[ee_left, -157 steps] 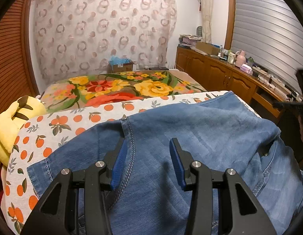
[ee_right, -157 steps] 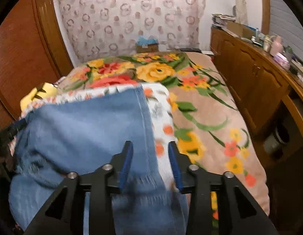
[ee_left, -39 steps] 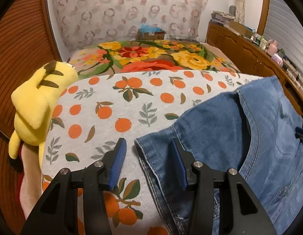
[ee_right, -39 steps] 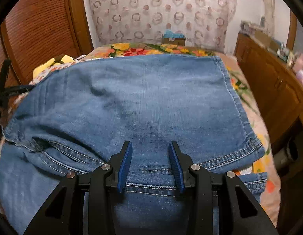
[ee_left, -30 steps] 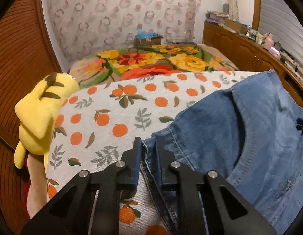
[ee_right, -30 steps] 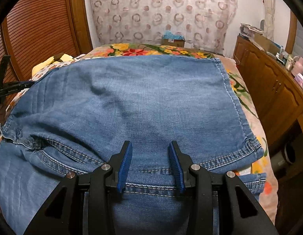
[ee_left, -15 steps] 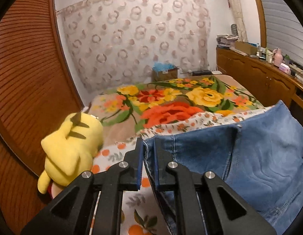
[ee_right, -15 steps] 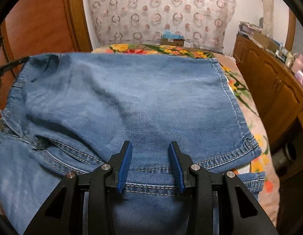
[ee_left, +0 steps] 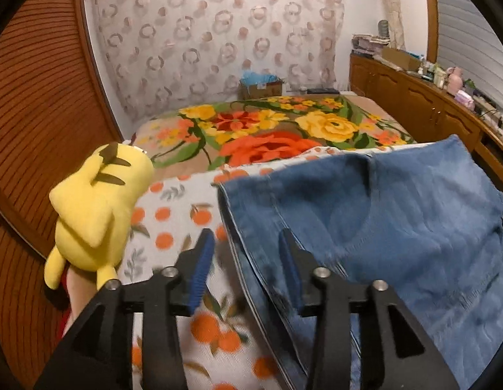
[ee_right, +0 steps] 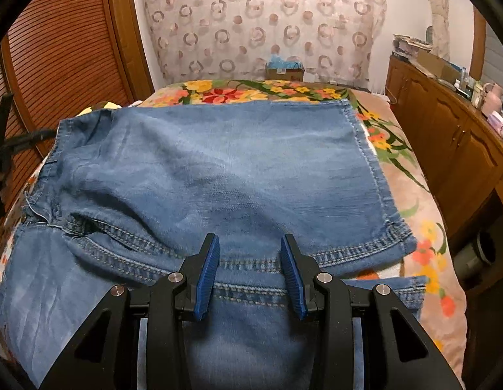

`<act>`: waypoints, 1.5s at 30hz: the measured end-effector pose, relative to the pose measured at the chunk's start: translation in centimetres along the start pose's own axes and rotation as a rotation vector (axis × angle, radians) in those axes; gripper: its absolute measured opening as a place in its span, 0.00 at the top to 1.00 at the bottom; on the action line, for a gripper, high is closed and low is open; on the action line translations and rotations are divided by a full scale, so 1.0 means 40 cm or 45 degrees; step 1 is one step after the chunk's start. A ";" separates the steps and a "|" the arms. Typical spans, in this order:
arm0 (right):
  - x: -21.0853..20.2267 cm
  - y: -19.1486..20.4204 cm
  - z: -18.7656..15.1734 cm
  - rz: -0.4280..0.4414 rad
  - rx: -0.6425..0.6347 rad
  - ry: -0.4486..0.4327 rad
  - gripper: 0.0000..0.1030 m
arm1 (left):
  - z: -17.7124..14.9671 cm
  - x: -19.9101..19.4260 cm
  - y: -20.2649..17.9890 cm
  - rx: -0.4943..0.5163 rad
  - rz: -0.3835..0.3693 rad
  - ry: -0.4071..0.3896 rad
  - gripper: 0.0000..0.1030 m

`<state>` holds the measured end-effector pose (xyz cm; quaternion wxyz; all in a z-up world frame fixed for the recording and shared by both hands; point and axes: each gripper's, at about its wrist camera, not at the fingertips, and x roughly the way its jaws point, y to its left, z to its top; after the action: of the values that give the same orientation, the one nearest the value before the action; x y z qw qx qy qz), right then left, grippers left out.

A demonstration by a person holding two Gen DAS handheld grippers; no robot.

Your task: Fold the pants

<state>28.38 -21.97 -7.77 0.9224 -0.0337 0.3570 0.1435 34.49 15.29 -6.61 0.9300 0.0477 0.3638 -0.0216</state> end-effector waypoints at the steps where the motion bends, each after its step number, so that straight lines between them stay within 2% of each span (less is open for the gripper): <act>1: -0.009 -0.001 -0.003 0.000 0.005 -0.006 0.60 | -0.011 -0.013 -0.006 -0.003 -0.021 -0.004 0.55; 3: -0.032 -0.004 -0.017 -0.001 0.020 -0.019 0.60 | -0.033 -0.040 -0.026 0.001 -0.055 -0.015 0.54; 8: -0.096 -0.020 -0.068 -0.028 0.055 -0.048 0.52 | -0.086 -0.124 -0.108 0.027 -0.136 -0.077 0.54; 13: -0.163 -0.013 -0.133 -0.049 0.068 -0.064 0.50 | -0.138 -0.201 -0.191 0.044 -0.231 -0.103 0.54; 18: -0.229 -0.007 -0.197 -0.069 0.091 -0.083 0.50 | -0.202 -0.253 -0.264 0.080 -0.260 -0.100 0.54; 24: -0.299 -0.024 -0.270 -0.049 0.126 -0.085 0.49 | -0.265 -0.299 -0.293 0.076 -0.284 -0.100 0.54; 33: -0.360 0.007 -0.318 -0.068 0.134 -0.123 0.48 | -0.349 -0.380 -0.285 0.040 -0.221 -0.097 0.54; 41: -0.391 -0.012 -0.382 -0.080 0.163 -0.122 0.48 | -0.484 -0.455 -0.250 -0.021 -0.153 -0.063 0.54; 45: -0.400 -0.033 -0.405 -0.107 0.190 -0.110 0.48 | -0.540 -0.489 -0.234 -0.046 -0.154 -0.043 0.54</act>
<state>6.97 -29.74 -9.17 0.9421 0.0263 0.3248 0.0791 4.83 8.35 -9.81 0.9337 0.0083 0.3506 -0.0720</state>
